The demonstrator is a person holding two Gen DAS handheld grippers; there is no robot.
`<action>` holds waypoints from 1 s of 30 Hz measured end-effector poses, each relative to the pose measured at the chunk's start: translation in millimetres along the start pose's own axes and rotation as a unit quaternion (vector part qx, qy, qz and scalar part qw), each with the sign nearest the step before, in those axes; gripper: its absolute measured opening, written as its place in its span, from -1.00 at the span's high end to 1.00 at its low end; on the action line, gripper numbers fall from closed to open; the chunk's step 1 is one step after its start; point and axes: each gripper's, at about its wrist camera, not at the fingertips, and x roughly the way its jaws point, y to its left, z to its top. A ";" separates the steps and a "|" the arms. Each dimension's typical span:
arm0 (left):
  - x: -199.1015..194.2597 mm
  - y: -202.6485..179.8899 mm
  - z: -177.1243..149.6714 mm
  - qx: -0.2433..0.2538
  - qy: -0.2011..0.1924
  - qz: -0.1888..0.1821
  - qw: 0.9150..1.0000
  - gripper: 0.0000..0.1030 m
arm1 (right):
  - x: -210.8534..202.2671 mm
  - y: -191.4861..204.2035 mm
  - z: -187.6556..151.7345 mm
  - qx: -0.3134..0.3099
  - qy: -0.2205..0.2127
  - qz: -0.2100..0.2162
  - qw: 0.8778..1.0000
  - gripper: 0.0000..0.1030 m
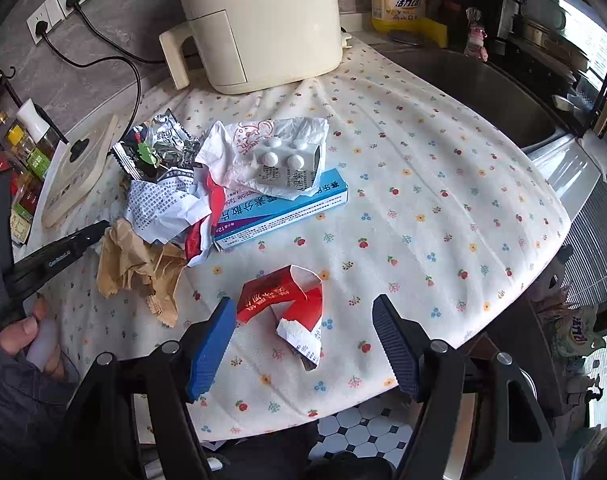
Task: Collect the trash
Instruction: 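Grasp the crumpled white tissue with the left tool while the right tool grasps the torn red packet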
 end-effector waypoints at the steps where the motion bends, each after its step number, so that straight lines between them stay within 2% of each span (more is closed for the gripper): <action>1: -4.8 2.9 -1.5 -0.006 -0.004 -0.001 1.000 0.75 | 3.7 0.6 1.7 -0.002 0.002 0.001 1.000 -0.35; 3: -16.3 8.0 -4.9 -0.012 -0.017 0.001 1.000 0.74 | 10.6 1.1 4.8 -0.002 0.006 0.004 1.000 -0.38; 6: -33.2 13.8 -9.7 -0.017 -0.030 0.011 0.999 0.74 | 24.0 1.5 7.9 -0.006 0.013 0.003 1.000 -0.57; 8: -46.1 16.8 -15.4 -0.025 -0.038 0.019 0.999 0.74 | 33.8 0.7 8.5 -0.011 0.023 0.002 1.000 -0.58; 9: -52.8 17.8 -19.1 -0.031 -0.043 0.023 0.998 0.74 | 37.0 0.4 8.1 -0.014 0.026 0.006 1.000 -0.55; 11: -64.2 17.5 -27.8 -0.042 -0.051 0.032 0.997 0.74 | 36.4 1.9 7.5 -0.035 0.015 0.008 0.999 -0.36; 13: -73.8 15.2 -38.5 -0.060 -0.052 0.041 0.996 0.74 | 33.7 -0.8 8.3 -0.044 0.011 0.031 0.998 0.07; 15: -85.7 10.7 -48.0 -0.072 -0.058 0.050 0.994 0.74 | 32.6 -6.2 10.9 -0.041 0.010 0.052 0.998 0.09; 20: -123.9 -1.4 -69.9 -0.096 -0.083 0.074 0.989 0.74 | 23.9 -6.6 11.3 -0.068 0.001 0.072 0.995 0.14; 30: -184.6 -26.0 -100.1 -0.113 -0.116 0.108 0.981 0.74 | -44.1 -13.8 -5.9 -0.093 -0.051 0.123 0.987 0.14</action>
